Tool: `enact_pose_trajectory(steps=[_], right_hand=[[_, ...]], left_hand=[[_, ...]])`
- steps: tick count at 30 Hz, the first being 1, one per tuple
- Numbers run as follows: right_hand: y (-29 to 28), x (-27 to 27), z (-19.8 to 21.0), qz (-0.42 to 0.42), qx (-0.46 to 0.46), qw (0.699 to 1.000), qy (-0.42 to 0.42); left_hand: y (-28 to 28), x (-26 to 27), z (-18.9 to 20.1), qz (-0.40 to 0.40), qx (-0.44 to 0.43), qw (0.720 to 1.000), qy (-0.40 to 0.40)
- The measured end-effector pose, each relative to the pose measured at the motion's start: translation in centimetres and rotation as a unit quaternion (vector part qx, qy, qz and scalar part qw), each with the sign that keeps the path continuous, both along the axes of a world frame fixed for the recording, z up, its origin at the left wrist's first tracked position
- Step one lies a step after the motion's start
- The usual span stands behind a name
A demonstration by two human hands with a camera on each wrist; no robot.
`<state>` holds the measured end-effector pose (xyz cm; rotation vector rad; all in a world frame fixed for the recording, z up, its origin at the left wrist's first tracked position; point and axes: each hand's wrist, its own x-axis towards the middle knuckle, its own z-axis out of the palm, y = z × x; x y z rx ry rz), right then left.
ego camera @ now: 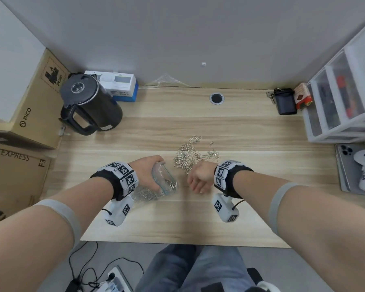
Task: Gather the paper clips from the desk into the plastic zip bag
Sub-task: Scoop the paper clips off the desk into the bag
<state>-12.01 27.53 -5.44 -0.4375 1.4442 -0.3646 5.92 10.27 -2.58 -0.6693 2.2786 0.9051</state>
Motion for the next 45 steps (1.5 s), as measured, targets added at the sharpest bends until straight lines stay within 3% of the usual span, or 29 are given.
enact_pose_trajectory(steps=[2,4,5,8,13,16,22,28,34,39,45], right_hand=[[0.2,0.8,-2.2,0.019,0.015,0.998,-0.059],[-0.1,1.6,-2.8,0.014,0.034,0.998,-0.060],[-0.5,2.0,-2.5,-0.005,0.056,0.998,-0.032],[-1.1,1.6,-1.5,-0.049,-0.042,0.989,0.135],[0.5,-2.0,0.8,-0.097,-0.092,0.965,0.226],[2.0,-4.3,1.7,-0.123,-0.049,0.958,0.256],[3.8,-4.5,0.9,-0.076,0.054,0.975,0.202],[1.2,-2.5,-0.3,-0.017,-0.022,0.972,0.233],[0.4,-3.0,0.2,-0.014,-0.147,0.933,0.328],[1.7,-4.9,0.8,0.162,-0.092,0.868,0.460],[1.3,-3.1,-0.6,0.148,-0.095,0.869,0.462]], left_hand=[[0.0,0.2,0.0,-0.007,-0.004,1.000,-0.001],[0.0,0.3,0.1,-0.011,-0.008,1.000,-0.002],[0.0,0.4,0.2,-0.013,-0.009,1.000,-0.002],[0.1,0.5,0.2,-0.012,-0.011,1.000,-0.003],[0.6,0.6,0.1,-0.010,-0.001,1.000,0.000],[0.7,0.5,0.2,-0.013,0.000,1.000,-0.001],[0.6,0.3,0.2,-0.019,0.001,1.000,-0.008],[0.4,0.7,0.0,-0.017,0.003,1.000,-0.010],[0.3,0.5,0.1,-0.011,0.003,1.000,-0.011],[0.2,0.6,-0.2,-0.009,0.001,1.000,-0.008],[0.2,0.9,-0.7,0.004,0.005,1.000,-0.003]])
